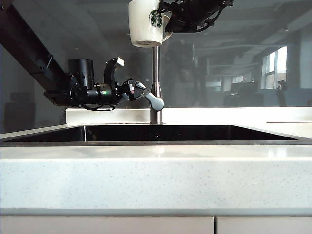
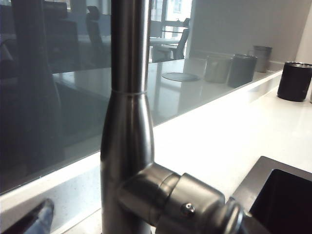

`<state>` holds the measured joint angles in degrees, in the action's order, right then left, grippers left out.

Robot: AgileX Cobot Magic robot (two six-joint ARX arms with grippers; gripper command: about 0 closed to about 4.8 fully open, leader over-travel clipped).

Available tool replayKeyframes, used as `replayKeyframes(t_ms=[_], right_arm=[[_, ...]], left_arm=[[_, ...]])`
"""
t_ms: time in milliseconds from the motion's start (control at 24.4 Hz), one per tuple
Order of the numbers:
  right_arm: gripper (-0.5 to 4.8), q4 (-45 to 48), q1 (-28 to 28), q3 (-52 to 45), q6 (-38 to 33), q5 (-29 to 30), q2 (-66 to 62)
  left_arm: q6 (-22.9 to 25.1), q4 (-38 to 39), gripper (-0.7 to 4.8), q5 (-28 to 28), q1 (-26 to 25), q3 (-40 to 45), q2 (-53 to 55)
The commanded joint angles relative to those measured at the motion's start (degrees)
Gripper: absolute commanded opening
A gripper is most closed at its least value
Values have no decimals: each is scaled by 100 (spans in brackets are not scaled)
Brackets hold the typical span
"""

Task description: Pick up the mug next to the sink, go to the faucet to get some water, pour the water into the sink, and finally put the mug back to its place.

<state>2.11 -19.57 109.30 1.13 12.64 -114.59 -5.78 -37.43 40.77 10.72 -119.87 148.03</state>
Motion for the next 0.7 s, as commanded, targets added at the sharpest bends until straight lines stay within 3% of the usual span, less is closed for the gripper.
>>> replayKeyframes(t_ms=[41,696], right_arm=[[-8,494,0,87,-125,35,105],[-8,485,0,87,-127,37,105]], left_arm=[[46,11,460,-702,-55,-20,-39],[129,98,456,-975,-319,-17,-42]])
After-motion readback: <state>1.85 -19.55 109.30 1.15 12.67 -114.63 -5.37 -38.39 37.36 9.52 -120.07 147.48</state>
